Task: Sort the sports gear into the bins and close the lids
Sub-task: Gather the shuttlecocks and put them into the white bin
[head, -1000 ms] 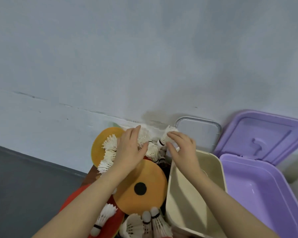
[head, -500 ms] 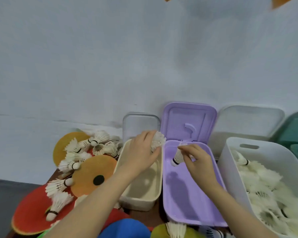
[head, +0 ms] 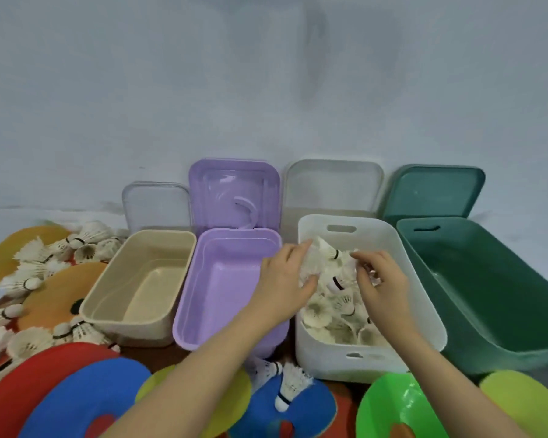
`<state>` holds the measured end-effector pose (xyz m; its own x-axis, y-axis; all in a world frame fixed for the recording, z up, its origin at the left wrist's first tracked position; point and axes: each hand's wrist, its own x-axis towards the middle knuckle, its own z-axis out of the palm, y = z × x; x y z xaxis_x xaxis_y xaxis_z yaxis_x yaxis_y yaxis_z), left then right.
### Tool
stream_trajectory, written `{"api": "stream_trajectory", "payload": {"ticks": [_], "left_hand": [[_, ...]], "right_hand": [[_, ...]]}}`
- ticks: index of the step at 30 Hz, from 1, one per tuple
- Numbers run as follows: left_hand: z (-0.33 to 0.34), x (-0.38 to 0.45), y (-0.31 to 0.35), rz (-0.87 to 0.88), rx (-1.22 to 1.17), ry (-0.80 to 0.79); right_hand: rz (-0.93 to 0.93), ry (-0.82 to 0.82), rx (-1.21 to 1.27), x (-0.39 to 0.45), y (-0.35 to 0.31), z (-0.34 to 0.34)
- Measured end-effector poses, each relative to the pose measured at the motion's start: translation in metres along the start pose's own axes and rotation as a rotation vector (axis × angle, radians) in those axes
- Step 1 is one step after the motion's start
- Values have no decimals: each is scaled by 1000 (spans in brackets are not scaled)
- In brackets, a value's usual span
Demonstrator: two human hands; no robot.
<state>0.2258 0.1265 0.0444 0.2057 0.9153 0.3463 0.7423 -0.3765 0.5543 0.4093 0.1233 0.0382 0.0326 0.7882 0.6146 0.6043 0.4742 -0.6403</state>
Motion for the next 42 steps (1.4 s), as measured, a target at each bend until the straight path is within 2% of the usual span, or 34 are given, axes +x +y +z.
{"api": "stream_trajectory", "payload": {"ticks": [4, 7, 10, 14, 16, 18, 23, 27, 36, 42], "left_hand": [[30, -7, 15, -57, 210, -250], [41, -19, 14, -47, 323, -386], [43, -30, 12, -27, 342, -400], [36, -35, 4, -7, 373, -399], [35, -38, 4, -1, 400, -413], [34, -42, 5, 0, 398, -412], [22, -51, 4, 1, 354, -315], [-7, -61, -9, 0, 400, -232], [-80, -118, -76, -52, 364, -129], [-87, -166, -115, -67, 264, -166]], "right_hand": [[11, -91, 30, -16, 18, -27], [66, -279, -60, -31, 31, -29], [166, -546, -203, -40, 39, -26], [62, -702, -398, -43, 35, -20], [82, -776, -424, -45, 31, -20], [71, -748, -424, -46, 27, -20], [8, -493, -362, -49, 21, -19], [-67, -386, -245, -51, 0, -2], [-205, -314, -47, -76, -75, 64], [-113, -438, -31, -117, -80, 93]]}}
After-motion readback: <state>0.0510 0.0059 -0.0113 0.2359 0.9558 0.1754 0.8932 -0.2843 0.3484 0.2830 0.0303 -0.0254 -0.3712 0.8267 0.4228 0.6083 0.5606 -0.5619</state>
